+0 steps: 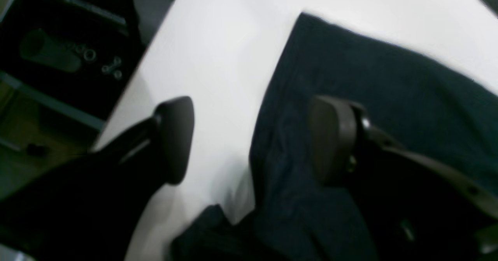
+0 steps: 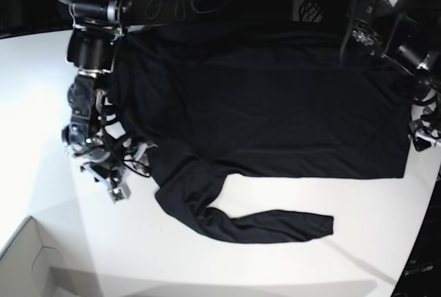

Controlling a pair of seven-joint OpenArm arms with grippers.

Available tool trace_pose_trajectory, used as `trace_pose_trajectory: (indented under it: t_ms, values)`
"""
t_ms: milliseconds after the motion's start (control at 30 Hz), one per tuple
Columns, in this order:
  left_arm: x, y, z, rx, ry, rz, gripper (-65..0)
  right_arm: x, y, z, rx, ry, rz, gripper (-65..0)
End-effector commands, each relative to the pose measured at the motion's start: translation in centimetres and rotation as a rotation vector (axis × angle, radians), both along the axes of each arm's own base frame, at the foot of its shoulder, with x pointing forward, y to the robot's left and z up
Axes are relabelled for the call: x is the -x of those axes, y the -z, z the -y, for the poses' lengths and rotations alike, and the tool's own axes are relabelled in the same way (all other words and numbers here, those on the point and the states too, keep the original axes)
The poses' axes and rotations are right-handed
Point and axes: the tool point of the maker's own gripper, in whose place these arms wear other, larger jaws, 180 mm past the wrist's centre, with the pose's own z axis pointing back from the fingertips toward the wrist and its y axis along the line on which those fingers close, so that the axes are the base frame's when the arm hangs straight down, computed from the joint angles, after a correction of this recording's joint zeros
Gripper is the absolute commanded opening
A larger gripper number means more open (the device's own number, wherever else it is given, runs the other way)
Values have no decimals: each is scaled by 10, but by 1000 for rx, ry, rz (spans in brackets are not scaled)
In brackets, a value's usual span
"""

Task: Layout the t-shirt on the table in an organized manner, then fold the t-shirt properly
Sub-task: 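Reach both grippers to the shirt's side edges and grasp them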

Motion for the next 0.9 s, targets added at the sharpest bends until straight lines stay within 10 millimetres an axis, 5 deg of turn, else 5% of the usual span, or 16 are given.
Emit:
trace_pose_trajectory:
  t_ms: [0, 333, 433, 667, 867]
  values:
    - [-17, -26, -13, -30, -6, 80, -206, -17, -17, -4, -31, 1, 69, -240]
    - [-38, -6, -11, 57, 18, 128, -206, -12, 4, -23, -104, -13, 58, -251]
    - [-53, -2, 4, 53, 78, 144, -206, -11, 5, -27, -110, -16, 54, -331]
    - [-83, 5, 35, 69, 193, 163, -206, -1, 15, -38, -116, -36, 27, -648]
    - [-96, 13, 39, 154, 182, 219, -206, 9, 25, -40, -92, -65, 1, -650]
